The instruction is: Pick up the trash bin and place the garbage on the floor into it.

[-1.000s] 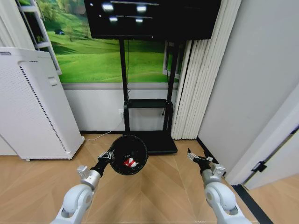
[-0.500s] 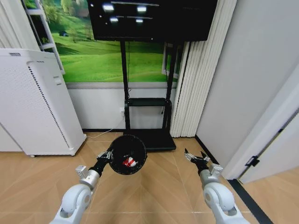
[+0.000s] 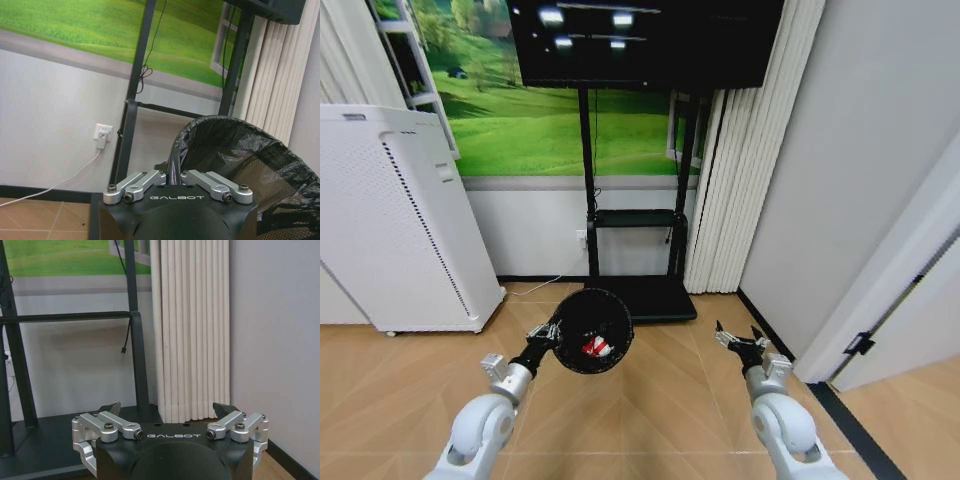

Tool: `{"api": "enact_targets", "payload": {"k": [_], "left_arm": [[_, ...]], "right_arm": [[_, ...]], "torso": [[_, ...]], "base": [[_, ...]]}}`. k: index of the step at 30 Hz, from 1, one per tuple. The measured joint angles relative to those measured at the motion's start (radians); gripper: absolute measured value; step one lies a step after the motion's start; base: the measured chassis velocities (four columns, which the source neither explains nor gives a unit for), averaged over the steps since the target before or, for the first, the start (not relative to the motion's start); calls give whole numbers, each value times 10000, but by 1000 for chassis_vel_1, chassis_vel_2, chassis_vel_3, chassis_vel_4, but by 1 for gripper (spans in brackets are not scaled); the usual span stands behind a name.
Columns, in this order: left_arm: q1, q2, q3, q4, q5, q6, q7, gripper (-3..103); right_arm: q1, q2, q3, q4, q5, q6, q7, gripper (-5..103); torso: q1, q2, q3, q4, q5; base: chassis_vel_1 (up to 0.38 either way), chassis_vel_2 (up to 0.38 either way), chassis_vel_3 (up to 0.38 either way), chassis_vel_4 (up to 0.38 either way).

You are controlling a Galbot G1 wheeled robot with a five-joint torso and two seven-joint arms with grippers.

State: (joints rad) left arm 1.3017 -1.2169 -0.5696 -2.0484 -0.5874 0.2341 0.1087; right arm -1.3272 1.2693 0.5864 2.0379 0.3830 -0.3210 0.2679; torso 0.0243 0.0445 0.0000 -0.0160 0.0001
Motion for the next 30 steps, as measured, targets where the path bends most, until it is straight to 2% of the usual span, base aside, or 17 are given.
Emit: {"api": "enact_targets", "payload": {"k": [22, 23, 26, 30], "left_arm": [[87, 0, -158, -115, -40, 0, 13, 7], [107, -8, -167, -116, -40, 0, 16, 7], [158, -31, -205, -127, -39, -1, 56, 7], [230, -61, -253, -134, -34, -6, 104, 7]], "right_arm": [[-370, 76, -10, 373, -147, 59, -51, 100], [-394, 82, -9, 394, -173, 58, -52, 100], [-437, 97, -8, 420, -217, 60, -48, 100], [-499, 127, -6, 468, -302, 48, -46, 100]], "torso": [[1, 0, 0, 0, 3], [0, 0, 0, 3, -8], [0, 0, 0, 0, 6], [0, 0, 0, 2, -3]], "base": [[222, 220, -221, -208], [172, 199, -193, -191], [170, 160, -182, -165], [84, 108, -105, -71]]}}
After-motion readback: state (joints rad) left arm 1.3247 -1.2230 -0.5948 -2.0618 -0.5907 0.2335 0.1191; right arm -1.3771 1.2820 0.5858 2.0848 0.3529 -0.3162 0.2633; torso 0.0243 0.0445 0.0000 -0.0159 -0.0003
